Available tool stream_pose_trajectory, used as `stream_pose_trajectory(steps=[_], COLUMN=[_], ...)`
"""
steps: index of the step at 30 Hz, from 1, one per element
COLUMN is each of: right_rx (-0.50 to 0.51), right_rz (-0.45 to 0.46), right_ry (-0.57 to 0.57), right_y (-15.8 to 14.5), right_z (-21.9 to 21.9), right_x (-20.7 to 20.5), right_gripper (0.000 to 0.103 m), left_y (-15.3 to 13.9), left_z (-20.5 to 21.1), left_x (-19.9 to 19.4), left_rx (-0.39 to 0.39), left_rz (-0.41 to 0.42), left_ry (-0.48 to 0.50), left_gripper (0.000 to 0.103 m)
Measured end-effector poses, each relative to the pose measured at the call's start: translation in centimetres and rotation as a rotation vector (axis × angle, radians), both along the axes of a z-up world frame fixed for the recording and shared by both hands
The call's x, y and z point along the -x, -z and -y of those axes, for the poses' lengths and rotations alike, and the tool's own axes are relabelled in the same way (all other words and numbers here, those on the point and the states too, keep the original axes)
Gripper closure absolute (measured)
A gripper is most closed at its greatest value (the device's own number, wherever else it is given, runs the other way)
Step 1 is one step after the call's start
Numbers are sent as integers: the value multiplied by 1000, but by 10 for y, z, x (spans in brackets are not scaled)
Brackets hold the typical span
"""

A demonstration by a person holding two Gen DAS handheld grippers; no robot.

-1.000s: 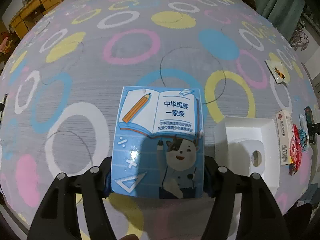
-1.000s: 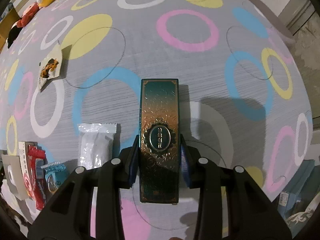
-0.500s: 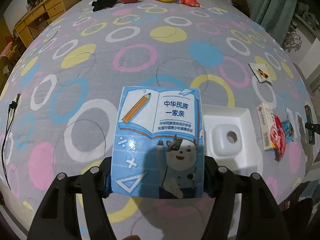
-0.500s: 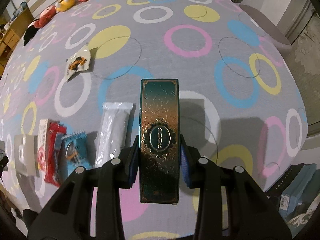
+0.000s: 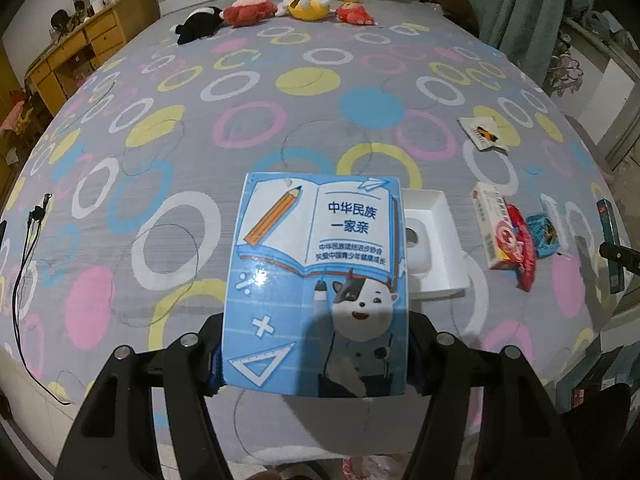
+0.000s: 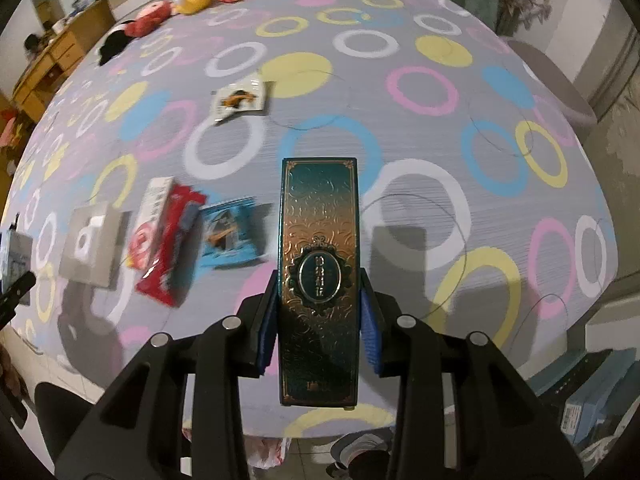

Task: Collect trash
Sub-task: 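Close the left tool on the blue box while the right tool grips the green-gold box, then carry both boxes down over the trash bag and open both tools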

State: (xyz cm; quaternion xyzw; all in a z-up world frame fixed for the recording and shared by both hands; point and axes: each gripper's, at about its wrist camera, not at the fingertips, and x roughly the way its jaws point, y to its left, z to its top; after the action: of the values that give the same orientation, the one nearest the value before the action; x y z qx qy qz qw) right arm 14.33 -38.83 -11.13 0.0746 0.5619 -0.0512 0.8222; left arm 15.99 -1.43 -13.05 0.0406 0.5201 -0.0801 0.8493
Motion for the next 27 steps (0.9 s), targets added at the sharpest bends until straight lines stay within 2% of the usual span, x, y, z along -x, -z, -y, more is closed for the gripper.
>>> stream_pose_trajectory(steps=[8,19,27], right_rx=[-9,-20,-13], right_rz=[83,193,196], right_ry=[-74,-199,-265], right_y=[-23,-51,-46], right_z=[-42,-108,-146], right_x=[35,104,148], right_gripper=[68,68,68], left_y=[-6,-13,-6], left_z=[13,32,43], left_x=[38,107,158], left_rx=[12,39,46], left_rz=[39,96,81], left_ry=[13,47,93], left_gripper=[40,39,39])
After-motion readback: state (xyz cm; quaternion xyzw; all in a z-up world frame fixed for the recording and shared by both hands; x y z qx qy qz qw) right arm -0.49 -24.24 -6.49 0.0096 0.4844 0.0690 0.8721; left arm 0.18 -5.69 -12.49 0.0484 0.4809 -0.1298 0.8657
